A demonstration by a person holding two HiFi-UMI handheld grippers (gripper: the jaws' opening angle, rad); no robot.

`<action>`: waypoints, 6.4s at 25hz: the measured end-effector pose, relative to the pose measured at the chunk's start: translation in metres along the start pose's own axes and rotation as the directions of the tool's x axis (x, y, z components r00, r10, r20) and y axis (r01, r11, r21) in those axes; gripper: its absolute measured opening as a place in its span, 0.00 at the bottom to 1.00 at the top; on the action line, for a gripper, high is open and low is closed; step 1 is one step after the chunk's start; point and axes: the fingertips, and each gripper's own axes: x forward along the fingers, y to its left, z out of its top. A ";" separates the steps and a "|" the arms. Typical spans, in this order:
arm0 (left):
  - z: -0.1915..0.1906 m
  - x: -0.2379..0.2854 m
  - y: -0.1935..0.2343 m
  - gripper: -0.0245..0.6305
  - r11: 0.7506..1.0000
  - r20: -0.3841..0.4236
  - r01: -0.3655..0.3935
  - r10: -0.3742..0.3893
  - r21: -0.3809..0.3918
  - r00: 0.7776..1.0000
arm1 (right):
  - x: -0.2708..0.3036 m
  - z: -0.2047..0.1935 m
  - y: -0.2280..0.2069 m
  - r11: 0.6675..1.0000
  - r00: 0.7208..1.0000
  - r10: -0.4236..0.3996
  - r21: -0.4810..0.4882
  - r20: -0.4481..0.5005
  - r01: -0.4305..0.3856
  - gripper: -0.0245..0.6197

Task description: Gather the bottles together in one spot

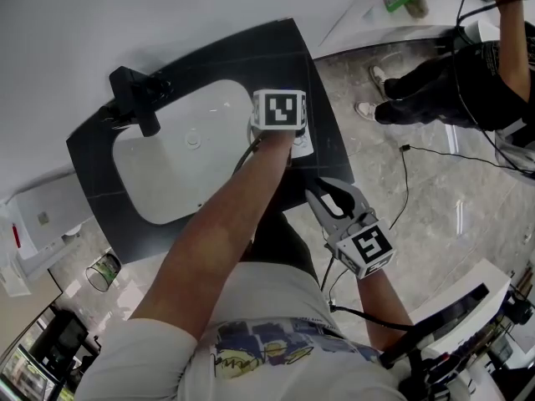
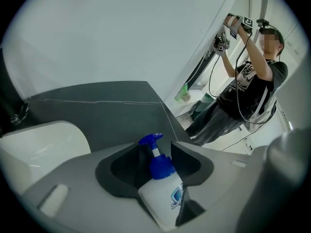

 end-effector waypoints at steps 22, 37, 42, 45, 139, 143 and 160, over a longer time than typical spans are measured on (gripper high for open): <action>0.001 -0.058 -0.023 0.23 0.950 0.179 0.294 -0.310 0.108 0.934 | 0.009 0.002 0.004 0.999 0.999 0.035 -0.006 -0.004 -0.036 0.18; 0.008 -0.135 -0.045 0.20 0.857 0.365 0.231 -0.420 0.461 0.831 | 0.029 0.021 0.033 0.993 0.996 0.092 -0.071 -0.006 -0.093 0.18; -0.003 -0.149 -0.050 0.19 0.814 0.382 0.179 -0.438 0.553 0.813 | 0.031 0.017 0.045 0.992 0.995 0.100 -0.079 -0.014 -0.101 0.18; -0.010 -0.155 -0.053 0.19 0.792 0.393 0.148 -0.444 0.592 0.805 | 0.029 0.020 0.050 0.991 0.995 0.100 -0.088 -0.014 -0.100 0.18; 0.031 -0.288 0.377 0.67 0.927 0.716 -0.332 0.111 0.175 0.689 | 0.090 0.021 0.140 0.907 0.937 0.266 -0.271 -0.227 -0.323 0.18; 0.031 -0.286 0.384 0.69 0.931 0.724 -0.332 0.125 0.151 0.679 | 0.092 0.023 0.140 0.909 0.940 0.255 -0.275 -0.226 -0.313 0.18; 0.003 -0.341 0.374 0.68 0.927 0.740 -0.335 0.105 0.168 0.664 | 0.101 0.038 0.164 0.901 0.953 0.248 -0.320 -0.175 -0.293 0.18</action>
